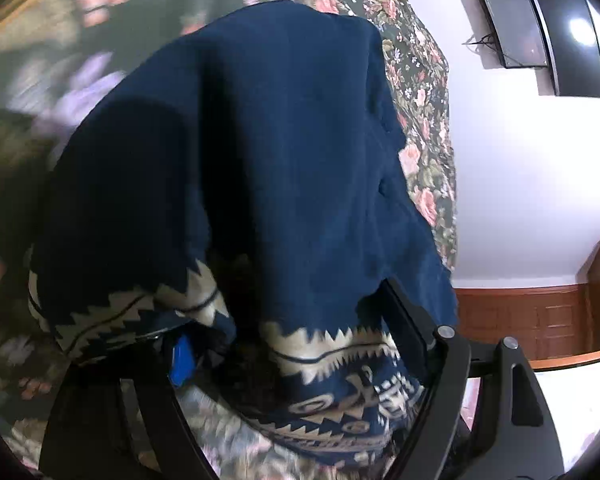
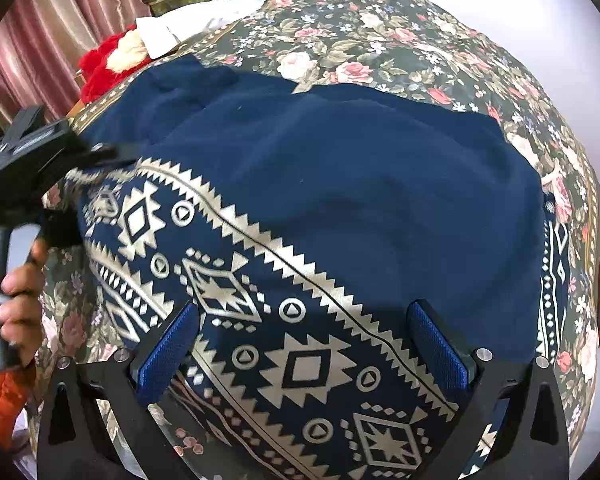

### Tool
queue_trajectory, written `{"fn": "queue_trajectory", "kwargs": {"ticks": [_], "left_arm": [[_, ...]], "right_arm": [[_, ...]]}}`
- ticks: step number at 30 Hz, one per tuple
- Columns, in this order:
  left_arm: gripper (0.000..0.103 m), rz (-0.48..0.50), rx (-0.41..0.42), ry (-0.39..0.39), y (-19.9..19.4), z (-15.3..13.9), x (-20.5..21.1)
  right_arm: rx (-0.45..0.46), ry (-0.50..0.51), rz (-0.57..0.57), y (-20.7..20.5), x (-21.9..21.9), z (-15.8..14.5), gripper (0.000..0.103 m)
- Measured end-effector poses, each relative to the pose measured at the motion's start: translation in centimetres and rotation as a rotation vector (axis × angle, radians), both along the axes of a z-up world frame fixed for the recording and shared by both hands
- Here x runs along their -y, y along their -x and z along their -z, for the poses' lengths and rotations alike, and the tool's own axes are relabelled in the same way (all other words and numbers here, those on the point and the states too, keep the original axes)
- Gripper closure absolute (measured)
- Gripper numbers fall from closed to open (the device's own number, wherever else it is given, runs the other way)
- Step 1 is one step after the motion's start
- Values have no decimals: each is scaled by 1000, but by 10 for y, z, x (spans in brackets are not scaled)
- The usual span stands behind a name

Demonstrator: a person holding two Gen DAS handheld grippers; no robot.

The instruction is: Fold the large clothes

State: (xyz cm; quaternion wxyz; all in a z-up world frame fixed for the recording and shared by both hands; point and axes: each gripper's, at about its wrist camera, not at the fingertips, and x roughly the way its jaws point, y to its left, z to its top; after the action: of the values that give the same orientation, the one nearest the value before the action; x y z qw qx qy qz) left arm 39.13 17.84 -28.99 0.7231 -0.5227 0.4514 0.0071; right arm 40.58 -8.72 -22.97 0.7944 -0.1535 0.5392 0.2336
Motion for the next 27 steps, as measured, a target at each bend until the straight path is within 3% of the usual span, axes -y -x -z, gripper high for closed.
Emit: {"fn": "queue_trajectory", "kwargs": {"ticks": [3,5,8,10,13,15,19,23,27], "left_arm": [[26,-26,2,-53,-8,-6,4],[52,-54,-9,-105,-8,-10,2],[77,-77,15,-159,-7,-25,4],[85,-66,46,-224,-9,-42,8],[90,-25,106,-389,-9,-75,19],[90,-7,146,-487,-8,-95,28],[90,4,211,-594,0,-122,38],[90,36,247,-703,21,-136,48],[91,99,256,-801,23,-136,59]], "right_arm": [[1,6,-10,1,1,1,0],[-5,7,-15,1,1,1,0],[-35,5,-6,0,2,-2,0],[-57,0,8,-3,3,-6,0],[-77,-54,12,-6,6,-21,0],[-34,-93,11,-6,5,-38,0],[28,-184,93,-16,-3,-61,0],[10,-98,156,-30,-28,-34,0],[-60,-78,137,-28,-39,1,0]]}}
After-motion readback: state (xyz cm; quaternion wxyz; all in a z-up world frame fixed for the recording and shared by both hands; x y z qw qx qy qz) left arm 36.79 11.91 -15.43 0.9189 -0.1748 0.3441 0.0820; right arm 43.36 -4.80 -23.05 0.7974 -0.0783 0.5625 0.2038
